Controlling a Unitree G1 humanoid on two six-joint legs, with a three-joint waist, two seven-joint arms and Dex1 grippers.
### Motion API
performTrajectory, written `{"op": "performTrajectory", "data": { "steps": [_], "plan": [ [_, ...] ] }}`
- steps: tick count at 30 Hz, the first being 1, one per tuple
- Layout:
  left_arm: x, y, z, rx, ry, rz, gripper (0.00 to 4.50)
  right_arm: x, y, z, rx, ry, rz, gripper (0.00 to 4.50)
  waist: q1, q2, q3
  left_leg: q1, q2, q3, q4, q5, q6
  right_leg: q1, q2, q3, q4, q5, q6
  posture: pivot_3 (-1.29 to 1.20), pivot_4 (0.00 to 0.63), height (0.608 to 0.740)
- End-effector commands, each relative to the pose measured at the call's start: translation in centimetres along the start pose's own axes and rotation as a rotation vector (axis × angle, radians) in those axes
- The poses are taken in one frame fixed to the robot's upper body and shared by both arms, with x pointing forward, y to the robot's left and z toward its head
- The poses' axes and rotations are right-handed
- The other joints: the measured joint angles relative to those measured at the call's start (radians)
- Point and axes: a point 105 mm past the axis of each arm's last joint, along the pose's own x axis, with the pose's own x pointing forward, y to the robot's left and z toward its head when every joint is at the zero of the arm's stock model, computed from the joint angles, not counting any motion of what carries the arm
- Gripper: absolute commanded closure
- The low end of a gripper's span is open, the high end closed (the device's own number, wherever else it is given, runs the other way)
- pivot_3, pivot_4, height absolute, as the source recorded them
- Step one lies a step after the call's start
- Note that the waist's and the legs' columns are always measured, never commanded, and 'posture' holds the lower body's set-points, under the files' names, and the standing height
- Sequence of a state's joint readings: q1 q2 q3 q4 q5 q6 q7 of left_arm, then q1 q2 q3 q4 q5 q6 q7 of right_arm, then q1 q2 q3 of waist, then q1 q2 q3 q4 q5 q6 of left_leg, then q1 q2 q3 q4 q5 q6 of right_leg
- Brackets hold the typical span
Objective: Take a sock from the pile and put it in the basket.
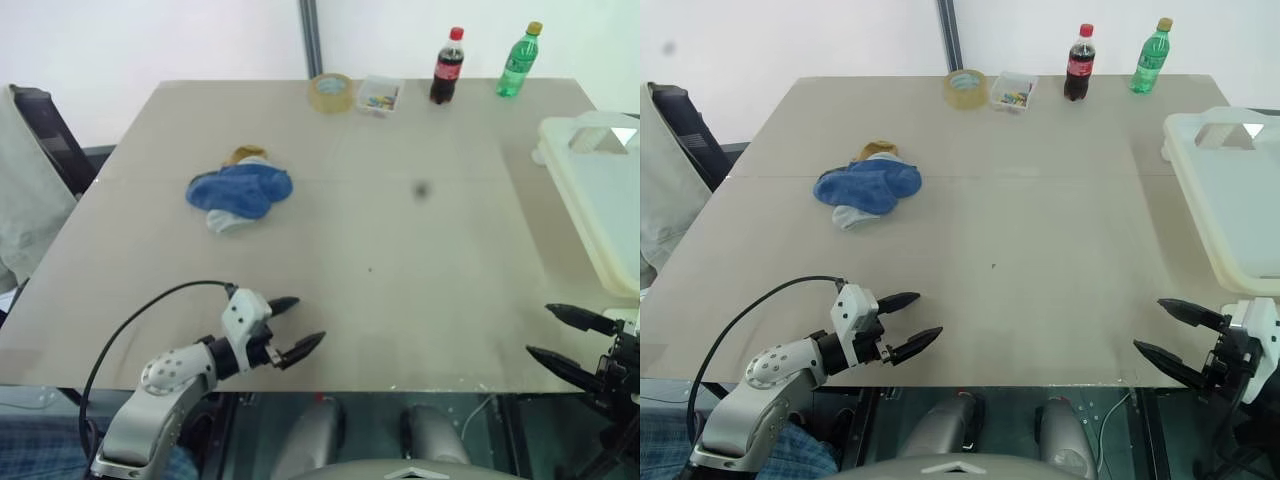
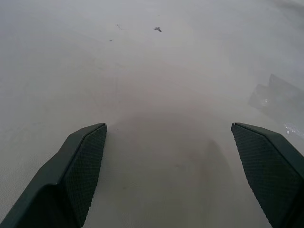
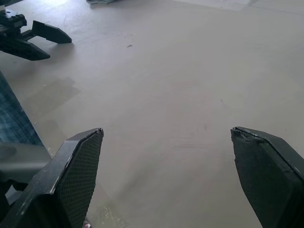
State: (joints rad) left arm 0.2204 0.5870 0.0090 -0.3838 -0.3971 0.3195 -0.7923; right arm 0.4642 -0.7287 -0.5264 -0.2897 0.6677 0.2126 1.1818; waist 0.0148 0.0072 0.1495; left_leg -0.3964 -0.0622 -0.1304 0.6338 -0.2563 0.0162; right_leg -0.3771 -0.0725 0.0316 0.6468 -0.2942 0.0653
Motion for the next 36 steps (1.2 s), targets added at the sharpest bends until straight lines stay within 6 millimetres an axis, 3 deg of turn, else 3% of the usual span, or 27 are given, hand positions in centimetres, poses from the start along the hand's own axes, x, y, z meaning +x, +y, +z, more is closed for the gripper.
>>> {"op": "performTrajectory", "data": {
  "steps": [1, 15, 36],
  "plan": [
    [-0.7, -0.1, -0.1, -0.003, 0.002, -0.005, 0.00, -1.1, -0.3, 0.7, -0.047, -0.017, -0.013, 0.11, 0.000, 0.000, 0.000, 0.000, 0.000, 0.000, 0.000, 0.000, 0.000, 0.000, 0.000, 0.000, 0.000, 0.000, 0.000, 0.00, 0.150, 0.740],
    [-1.9, -0.1, -0.2, 0.005, 0.026, -0.023, 0.00, -1.4, -0.6, -0.1, -0.041, -0.009, -0.033, 0.11, -0.001, 0.000, 0.000, 0.002, 0.000, 0.002, 0.002, 0.000, 0.000, 0.000, 0.000, 0.002, 0.006, 0.000, 0.000, 0.00, 0.150, 0.740],
    [-1.6, 0.2, -0.2, 0.008, 0.018, 0.004, 0.00, -0.5, 0.1, 0.5, -0.033, -0.027, -0.003, 0.11, -0.001, 0.000, 0.000, 0.006, 0.000, 0.007, 0.004, 0.000, 0.000, 0.000, 0.001, 0.008, 0.012, 0.000, 0.000, 0.00, 0.150, 0.740]
  ]
}}
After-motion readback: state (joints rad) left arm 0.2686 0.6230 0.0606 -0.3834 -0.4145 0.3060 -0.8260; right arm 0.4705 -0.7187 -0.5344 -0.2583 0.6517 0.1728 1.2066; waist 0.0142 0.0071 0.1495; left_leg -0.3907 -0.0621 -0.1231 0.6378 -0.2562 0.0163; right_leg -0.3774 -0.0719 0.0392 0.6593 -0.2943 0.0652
